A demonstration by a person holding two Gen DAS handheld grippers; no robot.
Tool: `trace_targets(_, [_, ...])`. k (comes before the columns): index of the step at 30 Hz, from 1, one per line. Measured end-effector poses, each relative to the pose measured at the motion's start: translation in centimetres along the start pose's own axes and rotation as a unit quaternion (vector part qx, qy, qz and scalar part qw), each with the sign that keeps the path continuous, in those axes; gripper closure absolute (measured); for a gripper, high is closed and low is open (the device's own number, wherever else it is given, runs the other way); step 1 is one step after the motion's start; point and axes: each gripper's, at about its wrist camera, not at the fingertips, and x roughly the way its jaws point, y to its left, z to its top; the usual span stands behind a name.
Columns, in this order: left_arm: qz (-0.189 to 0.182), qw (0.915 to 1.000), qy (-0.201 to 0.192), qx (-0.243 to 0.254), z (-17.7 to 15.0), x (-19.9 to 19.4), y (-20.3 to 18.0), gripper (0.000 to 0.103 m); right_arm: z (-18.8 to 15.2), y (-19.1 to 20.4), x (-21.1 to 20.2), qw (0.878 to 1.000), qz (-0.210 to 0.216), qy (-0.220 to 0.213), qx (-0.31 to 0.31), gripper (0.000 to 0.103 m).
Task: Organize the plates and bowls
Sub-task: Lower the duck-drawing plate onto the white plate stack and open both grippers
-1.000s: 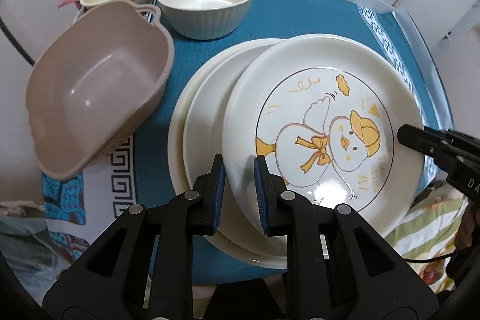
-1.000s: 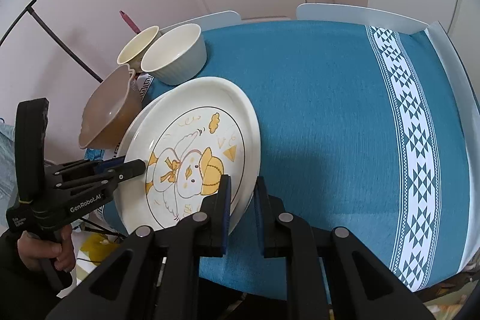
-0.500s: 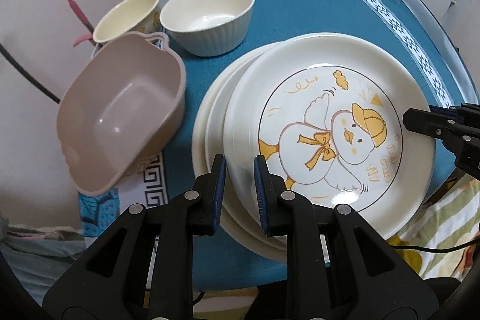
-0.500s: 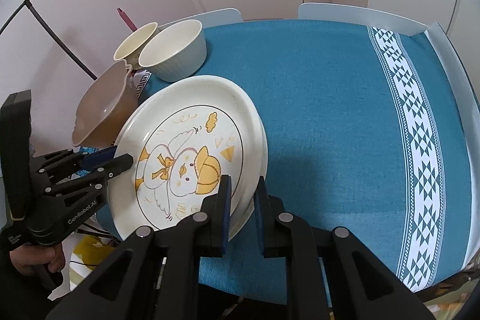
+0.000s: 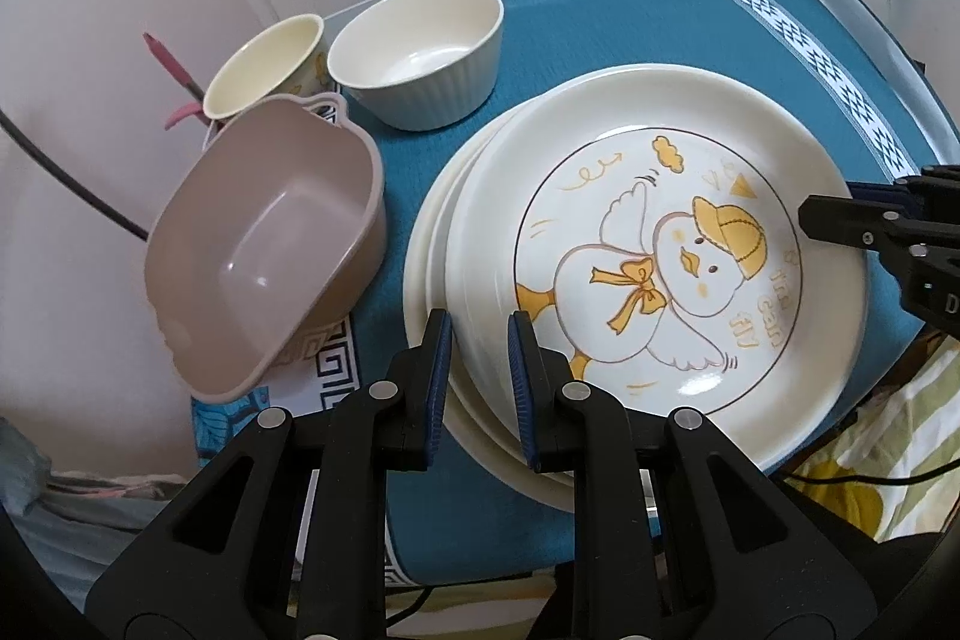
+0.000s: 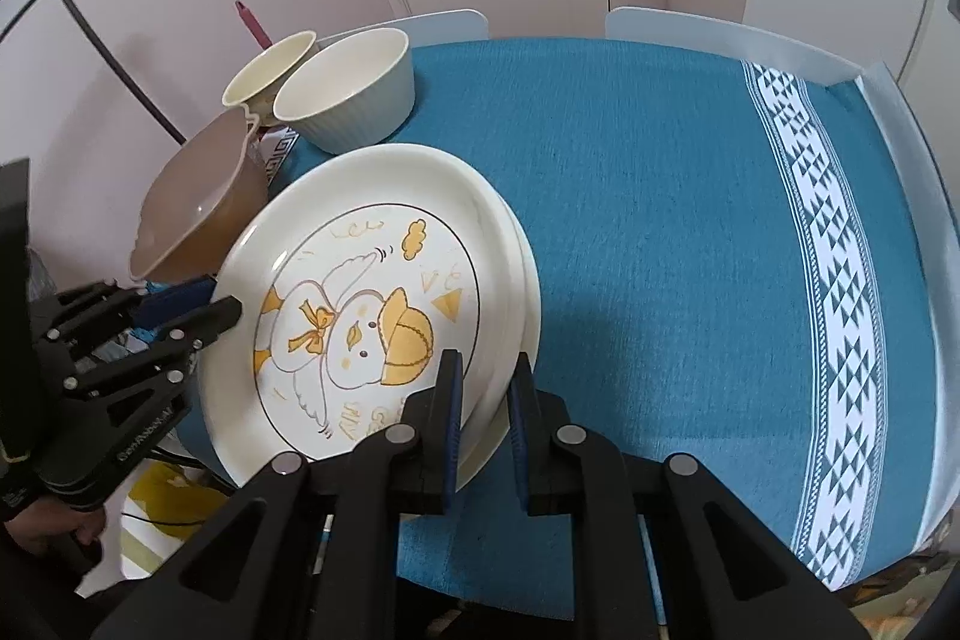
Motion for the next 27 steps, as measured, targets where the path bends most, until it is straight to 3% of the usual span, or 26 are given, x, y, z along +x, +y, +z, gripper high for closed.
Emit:
trace_targets(9, [-0.001, 1.0, -0.006, 0.003, -0.1, -0.3, 0.0, 0.086, 0.0, 0.0, 0.0, 1.0, -0.006, 0.0, -0.003, 0.09])
trace_targets(13, [0.0, 0.9996, -0.027, 0.013, 0.0, -1.2, -0.3, 0.086, 0.0, 0.5, 0.1, 1.0, -0.011, 0.002, -0.014, 0.09])
trace_targets(21, [-0.014, 0.9996, -0.023, 0.001, 0.3, -1.3, 0.0, 0.086, 0.2, 1.5, -0.1, 0.999, -0.023, -0.006, -0.035, 0.09])
trace_targets(27, [-0.024, 0.9992, -0.027, -0.019, 1.1, -2.6, 0.8, 0.086, 0.6, 1.5, -1.3, 1.0, -0.001, -0.014, -0.017, 0.09])
